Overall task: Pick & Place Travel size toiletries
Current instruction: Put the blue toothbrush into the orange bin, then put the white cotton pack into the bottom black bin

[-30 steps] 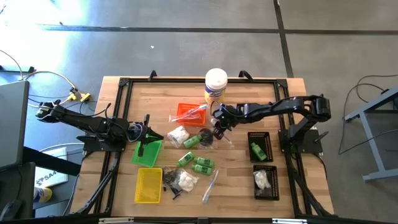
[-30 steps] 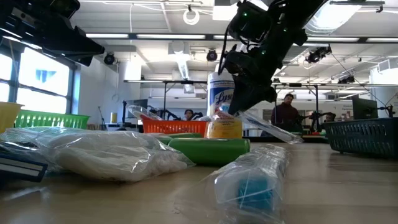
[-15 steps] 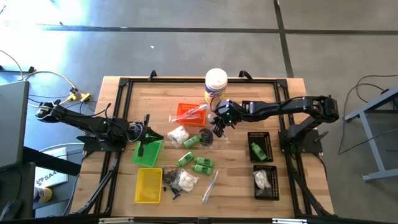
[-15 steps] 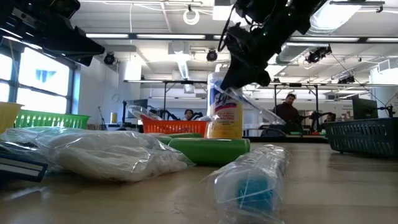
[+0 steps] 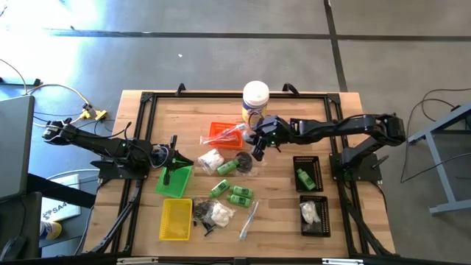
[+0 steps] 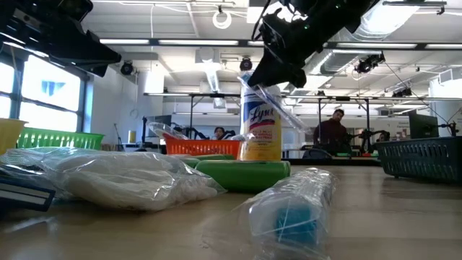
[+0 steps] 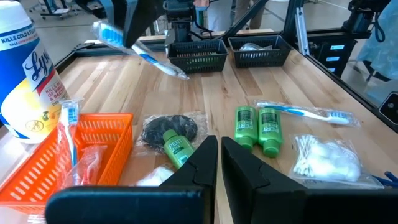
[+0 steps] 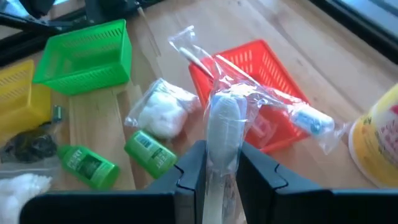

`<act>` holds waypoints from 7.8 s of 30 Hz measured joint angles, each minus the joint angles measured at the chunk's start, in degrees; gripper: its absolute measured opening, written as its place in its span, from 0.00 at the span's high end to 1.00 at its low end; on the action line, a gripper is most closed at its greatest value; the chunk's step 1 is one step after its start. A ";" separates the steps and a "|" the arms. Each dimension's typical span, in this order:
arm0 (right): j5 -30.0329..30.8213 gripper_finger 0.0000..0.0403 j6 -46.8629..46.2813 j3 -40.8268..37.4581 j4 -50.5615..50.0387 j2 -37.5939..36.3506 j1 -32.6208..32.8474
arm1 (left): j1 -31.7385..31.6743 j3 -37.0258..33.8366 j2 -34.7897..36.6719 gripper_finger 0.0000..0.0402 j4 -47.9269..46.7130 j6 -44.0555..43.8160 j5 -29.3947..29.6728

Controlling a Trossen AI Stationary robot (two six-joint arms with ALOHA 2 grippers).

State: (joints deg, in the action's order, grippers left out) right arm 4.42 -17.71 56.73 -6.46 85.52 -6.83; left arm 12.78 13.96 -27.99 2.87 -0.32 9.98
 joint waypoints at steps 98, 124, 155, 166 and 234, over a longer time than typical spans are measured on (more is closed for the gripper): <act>-1.63 0.84 18.66 0.00 38.44 3.19 4.96 | -16.61 13.50 -50.46 0.43 48.41 -10.30 -11.26; -1.63 0.84 18.64 0.00 37.96 3.15 4.96 | -16.52 19.78 -54.34 0.80 47.09 -8.74 -10.61; -1.61 0.67 17.98 0.00 36.32 3.10 4.96 | -16.52 19.78 -54.34 0.92 45.34 -9.09 -11.02; 2.92 0.28 17.96 -0.02 26.71 -3.84 4.98 | -17.10 19.76 -54.14 0.93 43.69 -7.42 -11.13; 3.11 0.25 16.20 -0.01 9.66 -13.57 2.19 | -37.90 19.78 -51.30 0.55 21.56 17.63 -20.56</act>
State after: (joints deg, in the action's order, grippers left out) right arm 7.53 -1.51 56.72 3.20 71.94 -4.64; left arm -25.12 33.74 -79.28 24.44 17.32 -10.58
